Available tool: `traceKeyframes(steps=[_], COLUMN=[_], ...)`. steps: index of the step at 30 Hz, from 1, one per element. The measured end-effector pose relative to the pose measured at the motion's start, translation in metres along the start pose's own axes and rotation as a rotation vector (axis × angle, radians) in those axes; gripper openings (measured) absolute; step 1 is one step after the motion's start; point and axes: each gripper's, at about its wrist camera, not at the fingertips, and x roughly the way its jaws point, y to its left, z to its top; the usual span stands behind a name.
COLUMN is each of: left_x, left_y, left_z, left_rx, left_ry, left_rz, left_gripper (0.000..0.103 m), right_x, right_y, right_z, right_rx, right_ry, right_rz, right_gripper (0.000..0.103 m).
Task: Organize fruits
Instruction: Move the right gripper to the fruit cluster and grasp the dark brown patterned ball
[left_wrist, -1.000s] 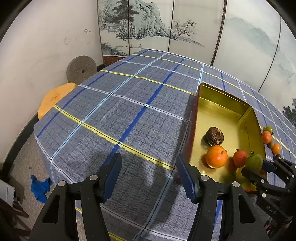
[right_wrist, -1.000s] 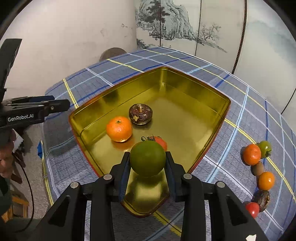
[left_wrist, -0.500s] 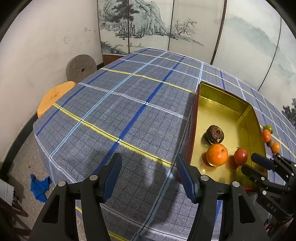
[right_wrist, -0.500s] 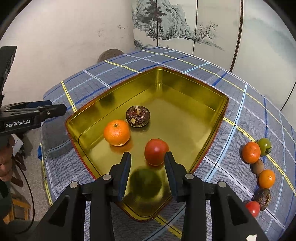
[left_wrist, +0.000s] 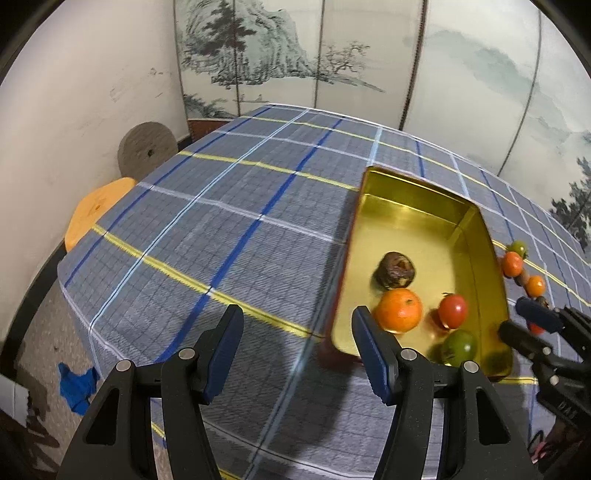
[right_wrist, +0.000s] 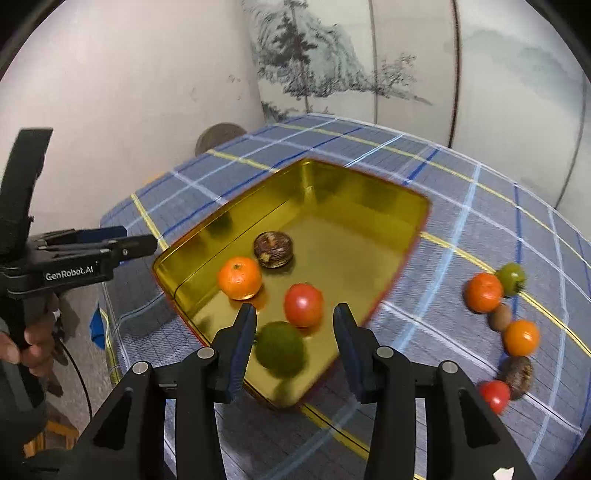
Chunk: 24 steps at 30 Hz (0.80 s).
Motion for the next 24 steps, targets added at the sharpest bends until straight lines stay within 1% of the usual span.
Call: traceKeyframes(steps=[4,7,11,15,19,24], left_x=[-0.003,-0.003,-0.003,-0.001,0.0,0.002], left_y=[-0.016,-0.03,-0.048,-0.065,-0.078,-0.09], left_z=[0.002,0.003,0.003,0.004,0.007,0.009], left_rx=[0.034,0.063,0.096,0.133,0.159,0.18], left_ry=[-0.003,-0.004,0.001,0.006,0.009,0.015], left_rz=[-0.026,-0.047,-0.074,-0.083,-0.09,-0.101], left_gripper=[0.062,0.062,0.062,0.062,0.062,0.062], right_x=[-0.02,-0.032,-0.046,-0.05,-0.045,-0.034], right_y=[-0.028,-0.059,-0.106,-0.142,-0.163,-0.167], right_z=[-0.01,-0.02,-0.037,-0.054,-0.067,-0.075], right_rx=[0.039,0.099,0.175,0.234,0.262,0.267], right_ry=[-0.023,-0.019,-0.011,0.008,0.037,0.056], right_rz=[-0.073,-0.123,-0.223,-0.28,-0.305,-0.282], right_gripper=[0.044,0.044,0.044,0.044,0.044,0.044])
